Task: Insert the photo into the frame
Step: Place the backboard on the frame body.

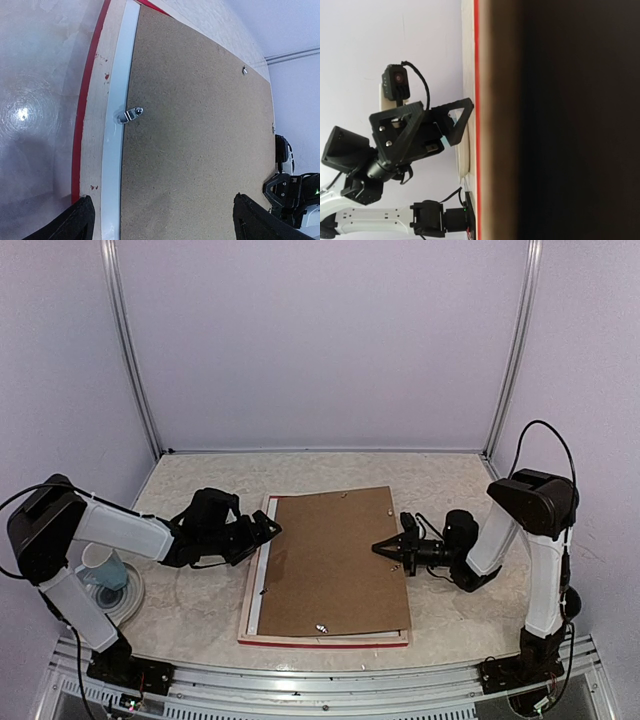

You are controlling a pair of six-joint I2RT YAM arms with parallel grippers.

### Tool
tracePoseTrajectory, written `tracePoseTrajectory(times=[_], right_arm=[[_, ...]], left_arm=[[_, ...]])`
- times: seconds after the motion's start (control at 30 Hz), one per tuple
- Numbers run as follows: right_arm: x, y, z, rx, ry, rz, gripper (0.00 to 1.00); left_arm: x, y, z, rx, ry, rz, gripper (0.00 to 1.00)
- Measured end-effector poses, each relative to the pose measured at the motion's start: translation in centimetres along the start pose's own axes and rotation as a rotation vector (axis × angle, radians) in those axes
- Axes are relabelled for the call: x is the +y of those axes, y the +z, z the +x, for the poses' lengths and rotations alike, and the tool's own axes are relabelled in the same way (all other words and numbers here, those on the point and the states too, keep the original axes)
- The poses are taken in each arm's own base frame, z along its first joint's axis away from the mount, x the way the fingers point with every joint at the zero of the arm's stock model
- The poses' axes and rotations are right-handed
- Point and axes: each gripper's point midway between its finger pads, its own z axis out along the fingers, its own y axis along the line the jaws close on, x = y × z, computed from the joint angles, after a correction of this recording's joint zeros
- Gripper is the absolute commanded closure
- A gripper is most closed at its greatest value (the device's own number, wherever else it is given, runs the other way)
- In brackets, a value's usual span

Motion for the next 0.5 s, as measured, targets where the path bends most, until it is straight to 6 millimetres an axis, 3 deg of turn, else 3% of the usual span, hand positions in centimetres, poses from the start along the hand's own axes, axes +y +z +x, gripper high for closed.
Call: tracePoseTrajectory(times=[0.5], right_arm=[[-0.7, 1.4, 0.4, 0.035, 0.002, 0.043, 0.83]], left_arm=[[-0.3, 0.2, 0.0, -0.004, -0.005, 0.020, 0.05]])
